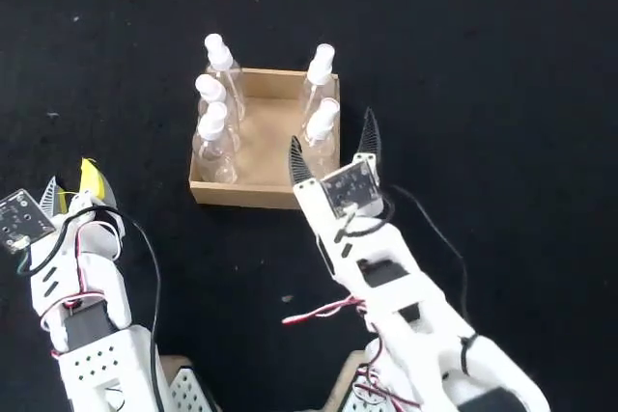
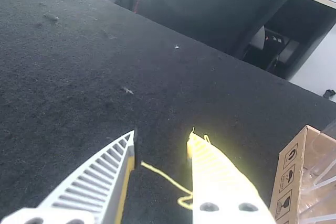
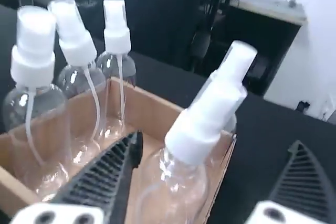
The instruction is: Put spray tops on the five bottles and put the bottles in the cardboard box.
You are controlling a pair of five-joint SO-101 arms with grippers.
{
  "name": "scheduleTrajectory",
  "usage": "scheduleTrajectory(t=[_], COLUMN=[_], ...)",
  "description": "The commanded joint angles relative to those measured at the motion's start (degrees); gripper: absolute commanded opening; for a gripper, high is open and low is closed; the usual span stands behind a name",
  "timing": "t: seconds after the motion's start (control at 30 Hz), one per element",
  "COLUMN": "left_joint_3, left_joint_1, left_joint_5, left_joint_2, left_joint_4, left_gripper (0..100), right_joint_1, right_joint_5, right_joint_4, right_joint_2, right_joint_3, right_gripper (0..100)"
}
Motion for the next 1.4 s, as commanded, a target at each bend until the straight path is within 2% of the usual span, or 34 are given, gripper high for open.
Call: scheduleTrajectory(t=[0.0, 0.17, 0.3, 0.37, 0.47, 0.7, 0.93, 1.0, 1.1, 1.23, 1.37], left_joint_3=[1.36, 1.36, 1.36, 1.36, 1.36, 1.36, 1.36, 1.36, 0.92, 1.36, 1.36], left_joint_1=[-0.40, -0.40, -0.40, -0.40, -0.40, -0.40, -0.48, -0.40, 3.65, 11.03, 16.84], left_joint_5=[-0.53, -0.53, -0.53, -0.53, -0.53, -0.53, -0.53, -0.53, -1.58, -12.22, -19.25], left_joint_2=[-0.70, -0.70, -0.70, -0.70, -0.70, -0.70, -0.79, -1.23, -1.23, -1.23, -0.70], left_joint_4=[-0.35, -0.09, 0.00, 0.00, -0.18, -0.09, 0.18, 2.46, 5.19, 6.95, 8.09], left_gripper=[6, 6, 6, 6, 6, 6, 5, 5, 3, 3, 3], right_joint_1=[0.26, 6.95, 11.96, 14.42, 20.31, 19.52, 28.40, 31.03, 31.74, 32.26, 32.35], right_joint_5=[0.09, 0.09, 0.09, 0.09, -0.26, 0.09, -0.09, -0.26, -0.26, -0.26, 0.18], right_joint_4=[0.35, 0.26, 0.26, 0.53, 6.33, 16.70, 41.85, 50.73, 64.18, 79.12, 90.46], right_joint_2=[-5.23, -11.12, -17.10, -19.91, -24.04, -34.24, -47.25, -52.35, -60.35, -70.11, -68.79], right_joint_3=[0.84, 2.42, 4.62, 6.81, 6.73, 6.90, 6.99, 7.08, 7.60, 6.99, 6.99], right_gripper=[24.7, 1.0, 5.4, 4.7, 2.3, 1.1, 1.1, 1.1, 1.1, 1.1, 1.1])
